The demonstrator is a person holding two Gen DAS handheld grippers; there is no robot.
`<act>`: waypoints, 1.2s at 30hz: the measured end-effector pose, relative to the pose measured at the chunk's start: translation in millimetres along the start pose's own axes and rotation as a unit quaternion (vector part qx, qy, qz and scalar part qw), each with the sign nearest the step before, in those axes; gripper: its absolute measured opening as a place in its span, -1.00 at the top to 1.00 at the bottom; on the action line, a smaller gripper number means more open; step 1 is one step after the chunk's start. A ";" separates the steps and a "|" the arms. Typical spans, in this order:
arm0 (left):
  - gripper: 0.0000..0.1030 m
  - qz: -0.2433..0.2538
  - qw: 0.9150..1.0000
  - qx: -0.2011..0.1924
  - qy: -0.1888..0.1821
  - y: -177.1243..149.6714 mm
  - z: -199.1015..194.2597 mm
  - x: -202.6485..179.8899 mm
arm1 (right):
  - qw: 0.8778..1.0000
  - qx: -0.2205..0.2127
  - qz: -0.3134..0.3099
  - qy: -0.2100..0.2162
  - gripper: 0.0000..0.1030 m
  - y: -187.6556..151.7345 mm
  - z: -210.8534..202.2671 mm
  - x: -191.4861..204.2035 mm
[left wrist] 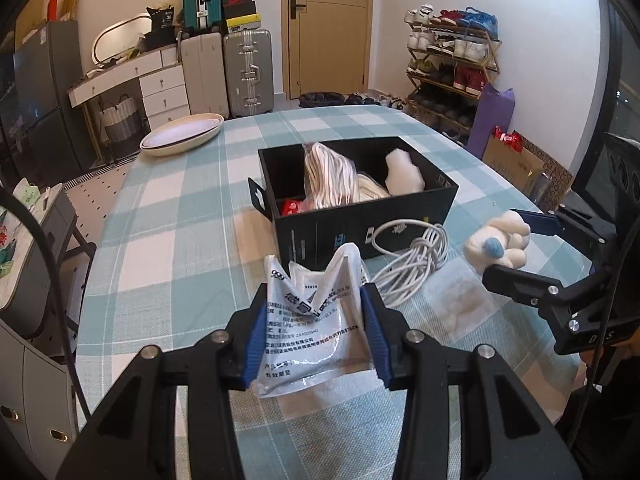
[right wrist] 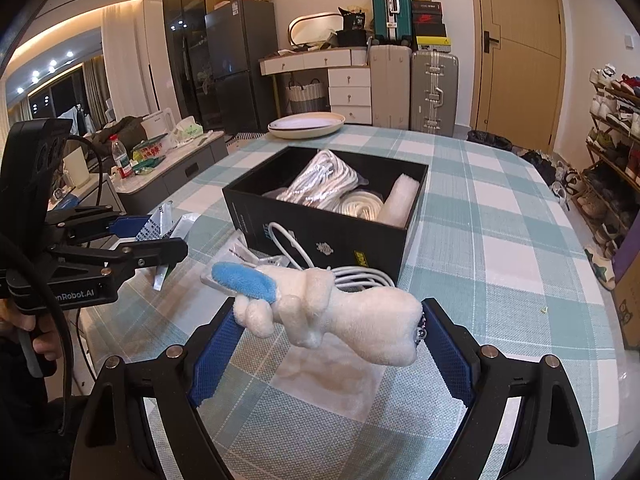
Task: Organize soft objects
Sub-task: 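Carry the pouch with the left tool while the right tool carries the plush toy over the box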
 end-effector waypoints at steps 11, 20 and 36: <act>0.17 -0.003 0.999 -0.035 0.002 34.8 -6.8 0.4 | 1.000 -0.022 -0.012 -0.007 -0.73 25.3 -16.4 -9.7; 0.17 0.005 0.999 -0.047 0.005 60.7 -1.7 -2.0 | 0.999 -0.030 -0.025 -0.001 -0.73 45.7 -13.5 -10.8; 0.16 -0.005 0.999 -0.048 0.009 86.8 19.4 3.7 | 0.998 -0.017 -0.053 0.007 -0.73 67.0 12.2 -10.3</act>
Point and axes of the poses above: each gripper's, at about its wrist camera, not at the fingertips, and z roughly the way its jaws point, x to its left, y to its top, the point moved 9 cm from there along z, roughly the way its jaws point, and after that the axes turned 3 degrees about x, right-handed, at the moved point
